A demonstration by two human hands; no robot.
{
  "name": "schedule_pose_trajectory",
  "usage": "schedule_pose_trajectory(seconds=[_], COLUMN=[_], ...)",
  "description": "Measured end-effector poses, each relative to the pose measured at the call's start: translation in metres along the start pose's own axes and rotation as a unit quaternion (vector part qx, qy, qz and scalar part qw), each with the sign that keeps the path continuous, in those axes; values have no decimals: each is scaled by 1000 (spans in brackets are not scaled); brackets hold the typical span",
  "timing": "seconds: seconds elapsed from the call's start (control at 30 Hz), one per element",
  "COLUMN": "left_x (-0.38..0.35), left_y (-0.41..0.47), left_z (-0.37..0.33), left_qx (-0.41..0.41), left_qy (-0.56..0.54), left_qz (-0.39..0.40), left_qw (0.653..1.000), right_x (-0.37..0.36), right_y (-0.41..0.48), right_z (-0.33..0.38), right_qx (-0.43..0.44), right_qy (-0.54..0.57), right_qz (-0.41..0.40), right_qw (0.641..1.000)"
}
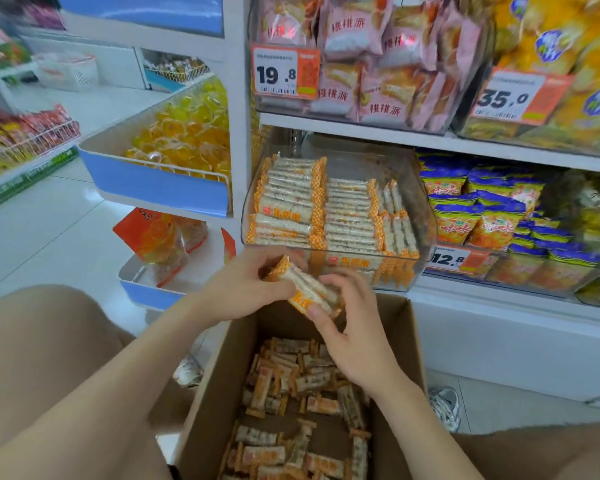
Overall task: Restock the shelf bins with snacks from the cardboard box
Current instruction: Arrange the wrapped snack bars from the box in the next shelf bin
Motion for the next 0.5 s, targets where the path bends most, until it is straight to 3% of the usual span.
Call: schedule_pose_trajectory(seconds=[0.13,0.23,0.3,0.43,0.5], left_x=[38,72,85,92,90], left_y=[4,15,26,56,67], left_z=[-21,-24,-22,-12,-9], left_qx=[-52,-89,-86,-9,4], left_qy=[-7,73,172,230,240], left_qz=[-34,-186,-252,-237,-234], left_qw=[998,976,949,944,942], right_x=[24,40,39,11,4], right_y=[38,71,91,120,130], right_z=[33,44,47,42,37], right_qx=[35,76,98,133,137], right_qy=[-36,-144,-220,-283,-293], right_qz=[-12,-38,-1,94,77], right_qw=[999,986,971,945,943])
Point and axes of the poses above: each hand's wrist, its own y-axis towards the middle knuckle, its own x-axis out of the back of the hand, z = x × y, the point moved 6 cm from there along y, towards the middle knuckle, and after that the axes turned 12 degrees about x, right-handed, at the moved point
